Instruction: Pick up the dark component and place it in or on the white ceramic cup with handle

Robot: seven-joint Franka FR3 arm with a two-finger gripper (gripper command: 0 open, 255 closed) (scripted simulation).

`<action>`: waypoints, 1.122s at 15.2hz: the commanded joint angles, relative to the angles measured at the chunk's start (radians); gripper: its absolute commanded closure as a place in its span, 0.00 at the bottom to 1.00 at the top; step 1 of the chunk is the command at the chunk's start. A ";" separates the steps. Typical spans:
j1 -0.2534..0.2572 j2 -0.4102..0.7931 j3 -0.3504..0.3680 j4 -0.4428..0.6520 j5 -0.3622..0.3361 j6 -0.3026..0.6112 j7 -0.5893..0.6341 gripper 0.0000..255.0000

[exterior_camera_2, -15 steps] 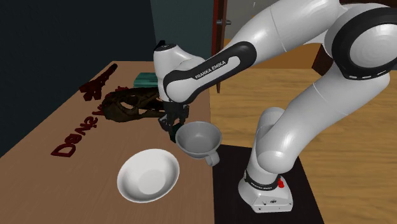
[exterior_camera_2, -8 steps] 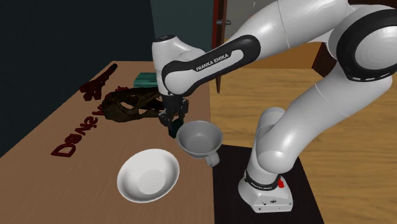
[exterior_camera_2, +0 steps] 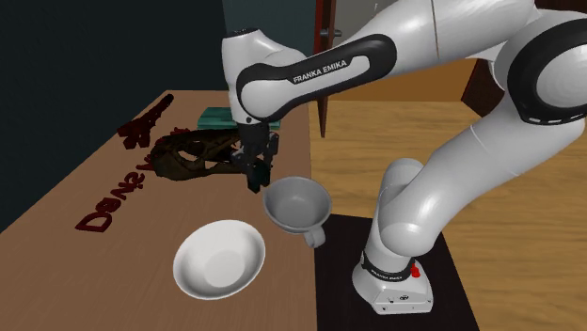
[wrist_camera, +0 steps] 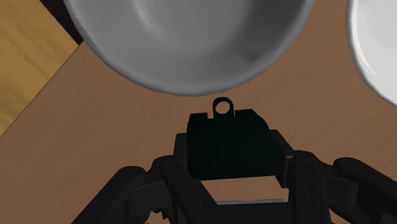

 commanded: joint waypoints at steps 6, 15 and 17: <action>0.002 -0.017 0.003 0.082 0.003 -0.100 0.000 1.00; 0.002 -0.020 0.006 0.199 0.005 -0.220 -0.002 1.00; 0.005 -0.100 0.015 0.159 0.009 -0.260 0.007 1.00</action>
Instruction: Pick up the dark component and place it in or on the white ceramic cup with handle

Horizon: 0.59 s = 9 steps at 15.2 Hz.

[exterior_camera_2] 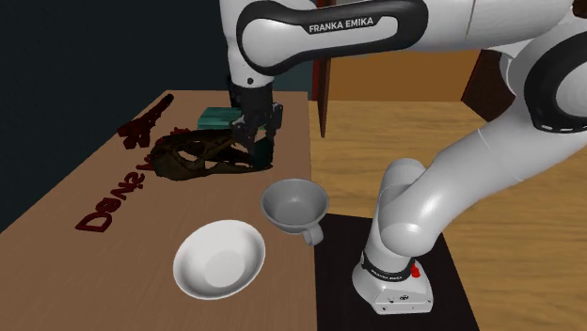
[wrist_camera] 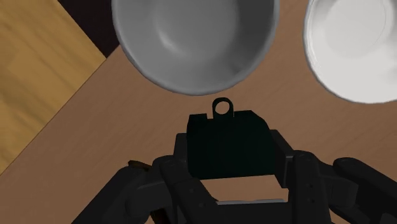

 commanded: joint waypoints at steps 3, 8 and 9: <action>0.005 -0.151 0.018 -0.063 0.010 -0.088 0.018 1.00; 0.012 -0.290 0.036 -0.122 0.023 -0.168 0.035 1.00; 0.012 -0.294 0.036 -0.138 0.023 -0.157 0.035 1.00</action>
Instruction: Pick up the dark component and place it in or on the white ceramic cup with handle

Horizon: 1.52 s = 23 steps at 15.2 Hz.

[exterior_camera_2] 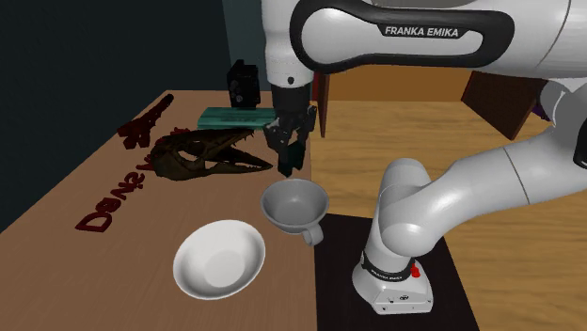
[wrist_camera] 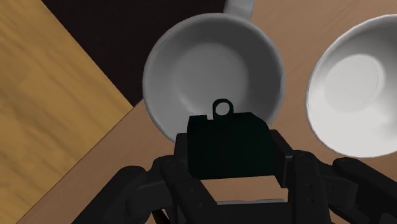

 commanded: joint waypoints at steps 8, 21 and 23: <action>0.001 -0.035 0.003 -0.137 0.002 0.101 0.004 1.00; 0.001 -0.046 0.003 -0.251 0.002 0.205 0.005 1.00; 0.001 -0.046 0.003 -0.251 0.002 0.205 0.005 1.00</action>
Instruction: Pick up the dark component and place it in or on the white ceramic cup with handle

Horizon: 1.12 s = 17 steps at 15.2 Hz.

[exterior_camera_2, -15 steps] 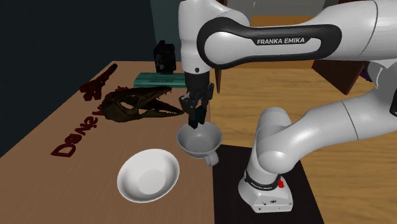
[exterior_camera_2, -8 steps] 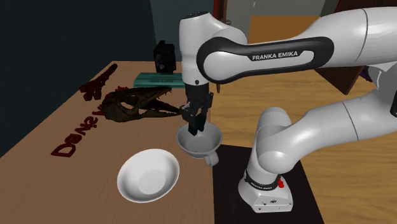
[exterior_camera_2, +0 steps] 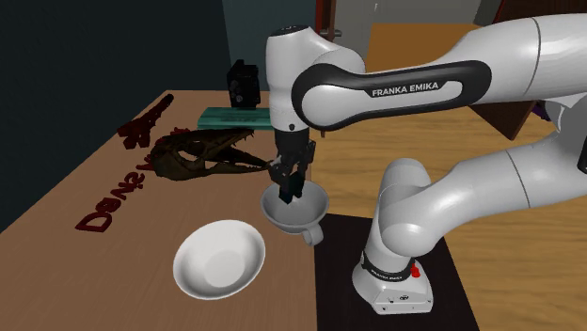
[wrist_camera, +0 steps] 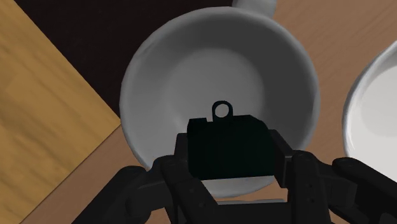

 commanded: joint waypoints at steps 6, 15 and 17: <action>0.000 0.000 0.000 0.000 0.000 0.000 0.000 0.00; 0.000 0.018 0.001 0.136 0.001 -0.118 0.000 0.00; 0.000 0.018 0.001 0.136 0.001 -0.118 0.000 0.00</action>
